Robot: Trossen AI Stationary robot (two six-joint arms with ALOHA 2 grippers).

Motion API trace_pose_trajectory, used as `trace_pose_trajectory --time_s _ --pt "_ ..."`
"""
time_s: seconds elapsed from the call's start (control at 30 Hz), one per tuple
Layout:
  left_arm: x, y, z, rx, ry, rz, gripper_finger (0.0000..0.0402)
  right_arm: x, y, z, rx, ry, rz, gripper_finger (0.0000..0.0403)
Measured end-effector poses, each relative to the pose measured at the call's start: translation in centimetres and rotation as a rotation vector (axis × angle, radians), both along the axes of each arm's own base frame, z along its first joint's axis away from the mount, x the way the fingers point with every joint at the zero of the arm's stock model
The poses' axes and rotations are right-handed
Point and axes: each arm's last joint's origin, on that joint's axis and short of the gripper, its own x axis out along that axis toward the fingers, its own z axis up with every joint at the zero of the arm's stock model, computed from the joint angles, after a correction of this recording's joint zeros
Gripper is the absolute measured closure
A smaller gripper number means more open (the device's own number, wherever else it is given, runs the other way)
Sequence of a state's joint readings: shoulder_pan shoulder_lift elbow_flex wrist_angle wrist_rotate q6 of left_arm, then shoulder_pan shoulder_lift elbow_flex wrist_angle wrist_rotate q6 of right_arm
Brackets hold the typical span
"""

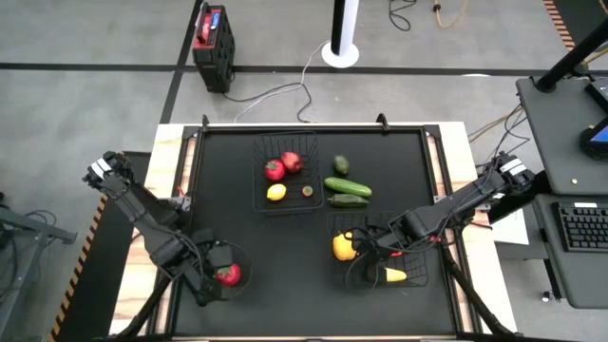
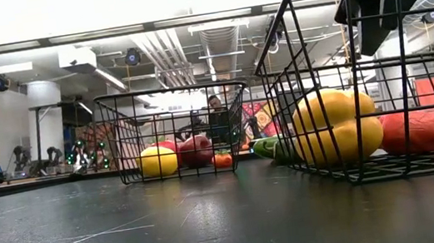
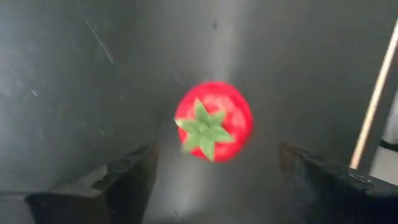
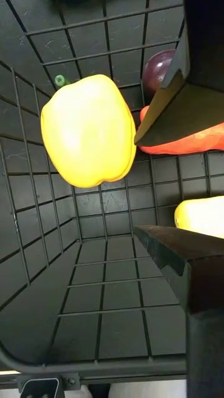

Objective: Sort produce into baskets
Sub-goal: Put the tomato into the top black wire basket

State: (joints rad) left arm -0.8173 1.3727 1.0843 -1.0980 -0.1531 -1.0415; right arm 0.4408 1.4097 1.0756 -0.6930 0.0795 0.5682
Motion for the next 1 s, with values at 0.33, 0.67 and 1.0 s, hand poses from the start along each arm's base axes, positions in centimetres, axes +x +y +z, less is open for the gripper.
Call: trace_pose_trajectory --time_s 0.33,0.67,1.0 --pt "1.4 -1.4 -2.7 0.075 0.011 -0.073 0.0068 0.0 0.0 0.0 0.001 -0.001 0.000 0.0190" --pt "1.9 -1.9 -4.0 0.114 0.052 -0.089 0.0068 0.0 0.1 0.0 0.002 -0.002 0.002 0.0190" --pt "1.6 -1.7 -5.0 0.088 0.065 -0.089 0.0067 -0.1 0.2 0.0 0.003 -0.002 0.007 0.0190"
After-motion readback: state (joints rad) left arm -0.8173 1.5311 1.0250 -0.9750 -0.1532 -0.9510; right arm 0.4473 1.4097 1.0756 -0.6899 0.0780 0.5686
